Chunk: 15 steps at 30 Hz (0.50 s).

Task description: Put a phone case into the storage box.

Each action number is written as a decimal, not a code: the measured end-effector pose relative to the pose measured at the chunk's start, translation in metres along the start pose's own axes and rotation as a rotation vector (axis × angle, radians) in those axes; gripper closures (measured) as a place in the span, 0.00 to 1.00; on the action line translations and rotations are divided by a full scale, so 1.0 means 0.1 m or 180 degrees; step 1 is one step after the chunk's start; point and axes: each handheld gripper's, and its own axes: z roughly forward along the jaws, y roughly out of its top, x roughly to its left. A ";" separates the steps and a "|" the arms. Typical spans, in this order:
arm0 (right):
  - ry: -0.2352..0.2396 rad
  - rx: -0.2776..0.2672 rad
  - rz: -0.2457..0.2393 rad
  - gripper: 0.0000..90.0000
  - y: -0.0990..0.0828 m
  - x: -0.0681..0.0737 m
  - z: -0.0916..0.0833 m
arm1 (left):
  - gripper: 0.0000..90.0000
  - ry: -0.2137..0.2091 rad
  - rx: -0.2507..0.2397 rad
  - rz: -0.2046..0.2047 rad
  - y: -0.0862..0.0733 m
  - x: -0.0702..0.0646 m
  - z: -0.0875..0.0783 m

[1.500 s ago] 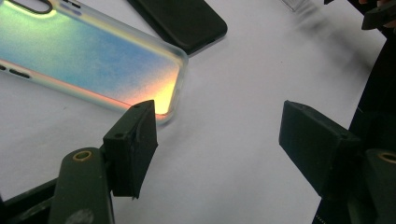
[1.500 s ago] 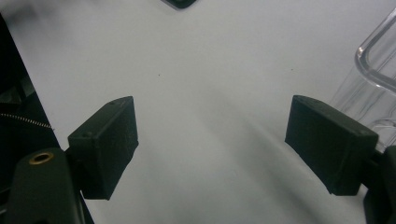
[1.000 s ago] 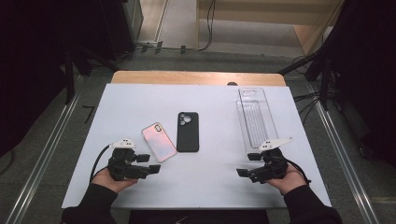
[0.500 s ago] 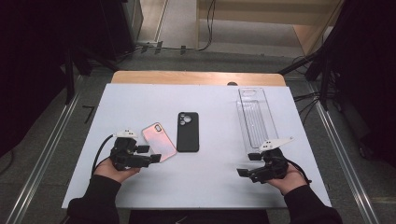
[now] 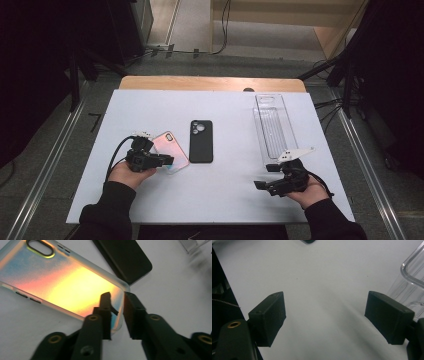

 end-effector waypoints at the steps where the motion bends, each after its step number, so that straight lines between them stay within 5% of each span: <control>1: 0.0000 0.0000 0.0000 0.17 0.00 0.00 0.00 | 0.98 0.0000 0.0000 0.0000 0.00 0.00 0.00; 15: 0.0004 0.0019 -0.0014 0.17 0.00 0.01 0.00 | 1.00 0.0056 0.0258 -0.0003 -0.05 0.06 0.16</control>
